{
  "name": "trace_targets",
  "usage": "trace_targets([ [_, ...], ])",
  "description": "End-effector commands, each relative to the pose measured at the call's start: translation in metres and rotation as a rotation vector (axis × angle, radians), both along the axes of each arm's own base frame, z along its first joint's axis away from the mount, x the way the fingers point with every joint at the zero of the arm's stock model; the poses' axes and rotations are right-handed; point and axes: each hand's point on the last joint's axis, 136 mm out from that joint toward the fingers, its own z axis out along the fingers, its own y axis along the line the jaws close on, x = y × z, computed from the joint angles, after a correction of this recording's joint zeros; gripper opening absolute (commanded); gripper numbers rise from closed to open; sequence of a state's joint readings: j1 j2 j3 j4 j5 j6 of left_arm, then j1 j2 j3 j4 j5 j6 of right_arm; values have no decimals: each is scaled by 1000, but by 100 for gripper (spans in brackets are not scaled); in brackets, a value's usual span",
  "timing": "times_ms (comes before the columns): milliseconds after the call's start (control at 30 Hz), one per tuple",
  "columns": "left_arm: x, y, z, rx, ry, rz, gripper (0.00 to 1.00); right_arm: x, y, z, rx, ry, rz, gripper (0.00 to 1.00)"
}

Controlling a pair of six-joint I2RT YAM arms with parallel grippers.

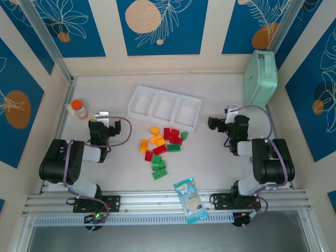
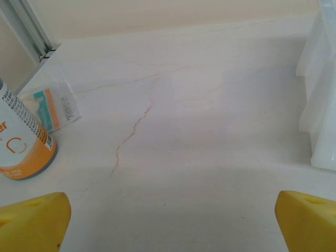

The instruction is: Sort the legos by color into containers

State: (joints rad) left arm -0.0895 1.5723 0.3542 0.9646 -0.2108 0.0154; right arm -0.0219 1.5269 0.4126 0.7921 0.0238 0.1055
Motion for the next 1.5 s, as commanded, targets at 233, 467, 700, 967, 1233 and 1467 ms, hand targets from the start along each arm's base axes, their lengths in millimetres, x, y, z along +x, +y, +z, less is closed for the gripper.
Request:
trace_targets([
  [233,-15,0,45,131,-81,122,99,-13,-53,56,7,16,-378,99],
  [467,-50,-11,102,-197,84,176,99,-64,-36,110,508,246,-377,99],
  [700,-101,-48,128,-375,305,-5,99,-100,45,134,594,534,-136,100],
  [967,-162,-72,118,-486,562,-105,99,-129,131,103,470,792,-20,94],
  [1233,-190,-84,97,-501,673,-193,99,-121,155,44,369,947,-123,90],
  [1467,-190,-88,100,-499,657,-233,99,-98,165,17,301,1007,-162,78],
])
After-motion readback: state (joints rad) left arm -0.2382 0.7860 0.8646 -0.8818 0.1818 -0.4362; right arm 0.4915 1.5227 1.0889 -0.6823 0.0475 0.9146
